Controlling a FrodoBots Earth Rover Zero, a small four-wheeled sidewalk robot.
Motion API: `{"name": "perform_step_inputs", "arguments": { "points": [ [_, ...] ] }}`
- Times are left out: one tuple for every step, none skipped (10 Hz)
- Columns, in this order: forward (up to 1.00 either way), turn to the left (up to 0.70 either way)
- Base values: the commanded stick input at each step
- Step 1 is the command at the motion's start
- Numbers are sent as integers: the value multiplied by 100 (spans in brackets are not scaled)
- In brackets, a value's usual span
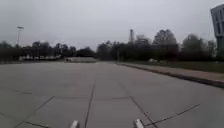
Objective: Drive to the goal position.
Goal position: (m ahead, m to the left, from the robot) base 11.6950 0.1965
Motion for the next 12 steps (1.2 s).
{"name": "perform_step_inputs", "arguments": {
  "points": [
    [100,2],
    [100,2],
    [100,2],
    [100,2],
    [100,2],
    [100,2],
    [100,2],
    [100,2],
    [100,2],
    [100,2],
    [100,2],
    [100,2]
  ]
}}
